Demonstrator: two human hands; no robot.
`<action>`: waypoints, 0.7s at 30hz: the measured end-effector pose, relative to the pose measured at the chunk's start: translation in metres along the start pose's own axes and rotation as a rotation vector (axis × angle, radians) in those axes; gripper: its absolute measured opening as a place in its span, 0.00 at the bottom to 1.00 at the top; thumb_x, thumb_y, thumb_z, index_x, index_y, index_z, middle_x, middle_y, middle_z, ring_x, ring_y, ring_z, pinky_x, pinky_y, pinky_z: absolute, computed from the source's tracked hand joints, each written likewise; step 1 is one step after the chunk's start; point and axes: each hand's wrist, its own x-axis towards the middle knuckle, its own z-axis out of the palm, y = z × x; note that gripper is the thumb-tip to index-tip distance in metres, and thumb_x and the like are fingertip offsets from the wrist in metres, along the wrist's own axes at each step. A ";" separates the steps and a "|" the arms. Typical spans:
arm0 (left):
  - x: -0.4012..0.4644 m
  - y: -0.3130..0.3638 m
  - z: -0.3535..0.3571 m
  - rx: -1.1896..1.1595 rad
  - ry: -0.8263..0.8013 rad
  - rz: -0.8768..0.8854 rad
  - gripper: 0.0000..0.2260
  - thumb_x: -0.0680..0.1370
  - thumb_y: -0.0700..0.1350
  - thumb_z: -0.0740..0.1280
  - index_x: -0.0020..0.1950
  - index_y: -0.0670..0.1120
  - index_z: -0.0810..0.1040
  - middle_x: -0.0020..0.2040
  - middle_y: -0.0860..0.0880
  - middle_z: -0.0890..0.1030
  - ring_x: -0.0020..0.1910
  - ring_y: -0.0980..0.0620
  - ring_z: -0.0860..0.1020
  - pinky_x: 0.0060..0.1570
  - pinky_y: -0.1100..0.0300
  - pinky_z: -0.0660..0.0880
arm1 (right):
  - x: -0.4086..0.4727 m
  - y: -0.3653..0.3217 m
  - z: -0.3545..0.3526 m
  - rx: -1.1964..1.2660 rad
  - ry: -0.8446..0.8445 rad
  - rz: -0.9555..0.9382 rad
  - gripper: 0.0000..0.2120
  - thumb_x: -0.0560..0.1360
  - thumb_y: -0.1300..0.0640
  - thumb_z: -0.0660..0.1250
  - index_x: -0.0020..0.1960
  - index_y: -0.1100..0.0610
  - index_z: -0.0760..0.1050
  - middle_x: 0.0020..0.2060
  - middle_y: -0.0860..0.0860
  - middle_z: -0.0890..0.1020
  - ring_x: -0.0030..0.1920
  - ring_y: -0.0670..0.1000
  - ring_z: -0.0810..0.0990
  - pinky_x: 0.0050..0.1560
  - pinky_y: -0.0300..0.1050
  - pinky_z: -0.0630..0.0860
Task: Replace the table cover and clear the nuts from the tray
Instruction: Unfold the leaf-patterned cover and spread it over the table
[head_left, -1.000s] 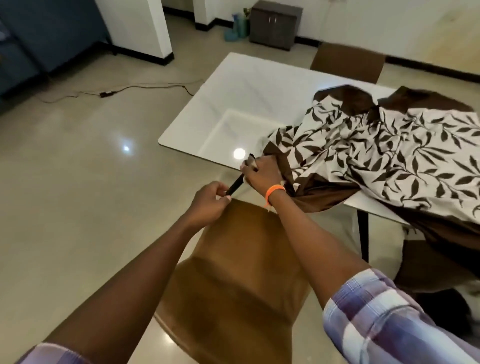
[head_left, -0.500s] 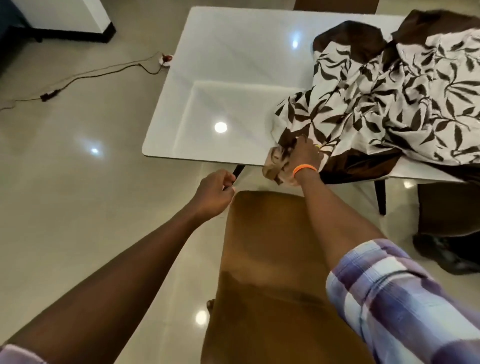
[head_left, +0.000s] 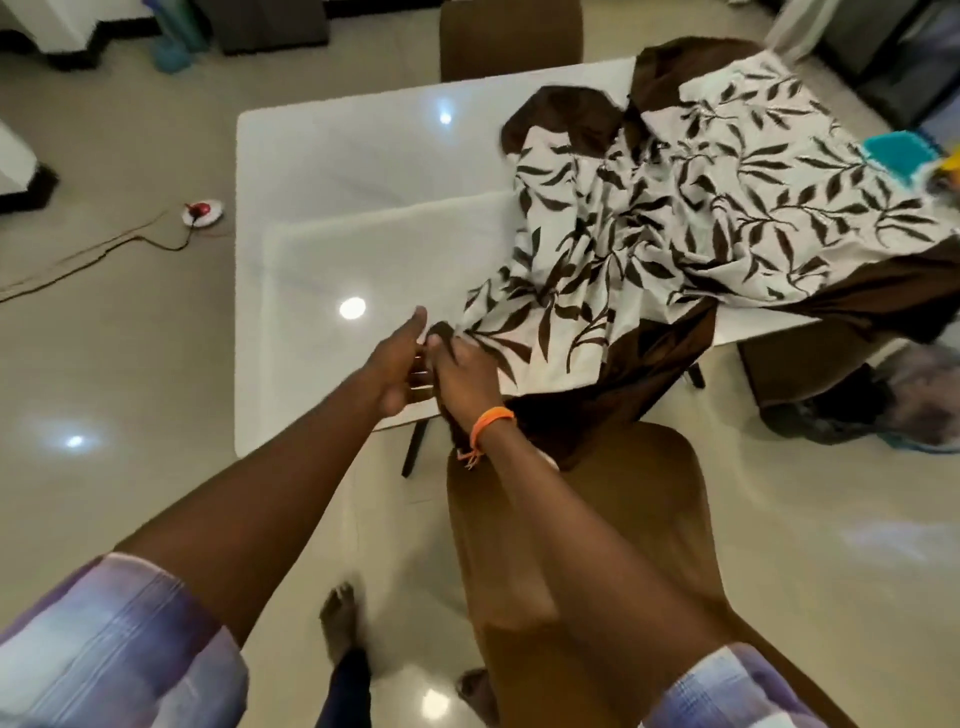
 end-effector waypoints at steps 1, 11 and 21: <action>0.002 0.013 -0.004 -0.021 -0.101 -0.060 0.22 0.81 0.60 0.59 0.45 0.44 0.81 0.42 0.45 0.83 0.38 0.51 0.83 0.39 0.60 0.79 | -0.005 -0.008 0.007 0.006 -0.013 0.020 0.15 0.80 0.49 0.58 0.38 0.54 0.74 0.38 0.54 0.80 0.41 0.54 0.78 0.44 0.47 0.72; 0.063 0.099 -0.105 -0.029 -0.272 -0.297 0.11 0.79 0.38 0.55 0.49 0.38 0.77 0.34 0.40 0.83 0.45 0.42 0.77 0.55 0.47 0.71 | 0.002 -0.062 0.066 0.541 0.136 0.350 0.10 0.71 0.63 0.70 0.32 0.56 0.79 0.27 0.51 0.77 0.28 0.47 0.74 0.32 0.41 0.71; 0.131 0.200 -0.182 -0.512 -0.526 -0.129 0.18 0.79 0.50 0.62 0.63 0.41 0.78 0.57 0.42 0.82 0.55 0.43 0.82 0.59 0.48 0.75 | 0.052 -0.061 0.131 0.308 0.292 0.391 0.11 0.70 0.47 0.75 0.46 0.51 0.79 0.37 0.44 0.82 0.36 0.41 0.78 0.39 0.35 0.74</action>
